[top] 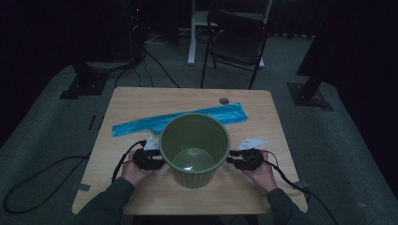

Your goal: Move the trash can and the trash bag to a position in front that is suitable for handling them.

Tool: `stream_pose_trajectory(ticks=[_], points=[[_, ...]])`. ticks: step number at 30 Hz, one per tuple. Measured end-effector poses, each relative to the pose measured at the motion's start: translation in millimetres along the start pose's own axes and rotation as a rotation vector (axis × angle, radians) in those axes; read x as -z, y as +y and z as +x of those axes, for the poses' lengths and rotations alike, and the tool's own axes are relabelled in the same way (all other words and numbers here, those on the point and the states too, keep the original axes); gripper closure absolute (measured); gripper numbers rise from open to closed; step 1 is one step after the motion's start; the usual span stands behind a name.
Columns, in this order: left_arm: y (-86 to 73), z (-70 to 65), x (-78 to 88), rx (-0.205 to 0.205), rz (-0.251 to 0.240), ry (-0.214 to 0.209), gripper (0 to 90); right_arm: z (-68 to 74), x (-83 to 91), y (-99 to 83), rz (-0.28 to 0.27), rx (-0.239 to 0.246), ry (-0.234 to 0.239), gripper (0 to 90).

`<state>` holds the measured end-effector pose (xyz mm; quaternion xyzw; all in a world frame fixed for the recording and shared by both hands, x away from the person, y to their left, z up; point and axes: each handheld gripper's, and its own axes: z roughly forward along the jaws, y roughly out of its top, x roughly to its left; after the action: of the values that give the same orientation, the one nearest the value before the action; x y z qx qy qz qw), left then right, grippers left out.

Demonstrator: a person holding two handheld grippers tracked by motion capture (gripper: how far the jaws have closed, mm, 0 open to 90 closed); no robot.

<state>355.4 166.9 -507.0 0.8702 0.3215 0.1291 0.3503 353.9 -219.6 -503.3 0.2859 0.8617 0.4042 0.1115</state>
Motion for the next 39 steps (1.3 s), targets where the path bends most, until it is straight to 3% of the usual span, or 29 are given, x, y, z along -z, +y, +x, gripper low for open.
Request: stream_pose_trajectory(ticks=[2, 4, 14, 21, 25, 33, 39], points=[[8.5, -0.4, -4.8, -0.031, 0.002, -0.012, 56.3, 0.7, 1.8, 0.1, -0.004, 0.002, -0.002, 62.8], [15.5, 0.9, -8.5, -0.032, -0.009, -0.037, 58.0, 0.9, 2.6, 0.0, -0.003, 0.011, -0.014, 62.9], [26.7, 10.6, -12.2, -0.04, -0.018, -0.032, 58.5, -2.2, 10.9, -2.1, -0.007, 0.031, -0.053, 63.7], [16.4, 55.3, 3.7, 0.06, -0.039, 0.039, 60.8, -10.8, 11.5, -6.9, 0.014, 0.015, -0.075, 64.2], [9.5, 75.6, 4.9, 0.103, -0.023, 0.071, 59.5, -11.9, 8.8, -9.3, 0.041, 0.011, -0.087, 63.9], [12.7, 93.1, -2.9, 0.085, 0.012, 0.142, 53.7, -10.9, 5.1, -10.2, 0.067, 0.015, -0.096, 63.9], [35.2, 103.7, -9.5, 0.064, -0.003, 0.185, 50.8, -10.7, 3.5, -10.8, 0.075, 0.019, -0.096, 63.6]])
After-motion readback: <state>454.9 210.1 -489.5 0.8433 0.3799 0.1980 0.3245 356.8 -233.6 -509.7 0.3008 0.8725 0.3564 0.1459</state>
